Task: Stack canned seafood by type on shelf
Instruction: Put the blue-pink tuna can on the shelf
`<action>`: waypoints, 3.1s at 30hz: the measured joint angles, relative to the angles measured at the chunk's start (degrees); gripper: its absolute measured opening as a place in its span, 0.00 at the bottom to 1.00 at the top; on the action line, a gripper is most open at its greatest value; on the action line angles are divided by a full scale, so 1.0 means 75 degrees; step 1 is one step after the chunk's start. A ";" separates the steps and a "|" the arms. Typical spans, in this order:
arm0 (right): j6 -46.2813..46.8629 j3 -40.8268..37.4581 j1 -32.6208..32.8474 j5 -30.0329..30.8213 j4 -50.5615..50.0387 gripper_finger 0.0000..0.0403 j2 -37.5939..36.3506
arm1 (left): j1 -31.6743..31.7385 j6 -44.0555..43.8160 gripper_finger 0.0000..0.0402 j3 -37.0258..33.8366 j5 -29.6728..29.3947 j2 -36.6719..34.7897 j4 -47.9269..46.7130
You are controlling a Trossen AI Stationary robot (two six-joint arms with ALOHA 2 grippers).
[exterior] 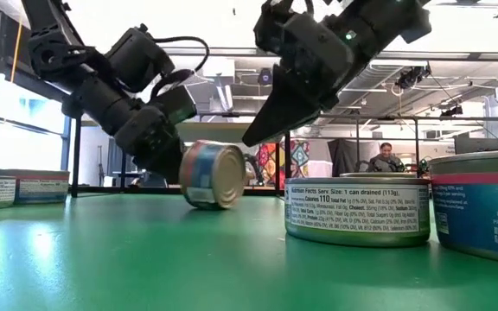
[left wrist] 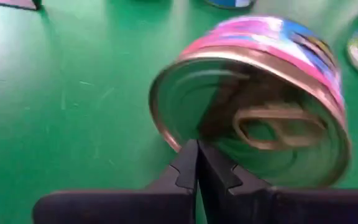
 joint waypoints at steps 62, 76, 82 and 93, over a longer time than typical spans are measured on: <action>-0.6704 0.4714 -0.2544 0.2886 -0.3007 0.44 0.0666 | -0.2170 -0.0469 0.00 -0.0008 -0.3824 -0.4072 -0.4213; -0.6849 0.4226 -0.3979 0.2338 -0.2772 0.44 0.0755 | -0.2288 -0.0741 0.00 -0.0011 -0.4638 -0.4072 -0.4170; -0.6435 0.4246 -0.3958 0.2083 -0.3016 0.47 0.0736 | -0.2288 -0.0743 0.00 -0.0011 -0.4644 -0.4072 -0.4171; -0.5790 0.4244 -0.3958 0.0559 -0.3599 0.75 0.0746 | -0.2477 -0.0665 0.00 -0.0011 -0.4650 -0.4072 -0.4268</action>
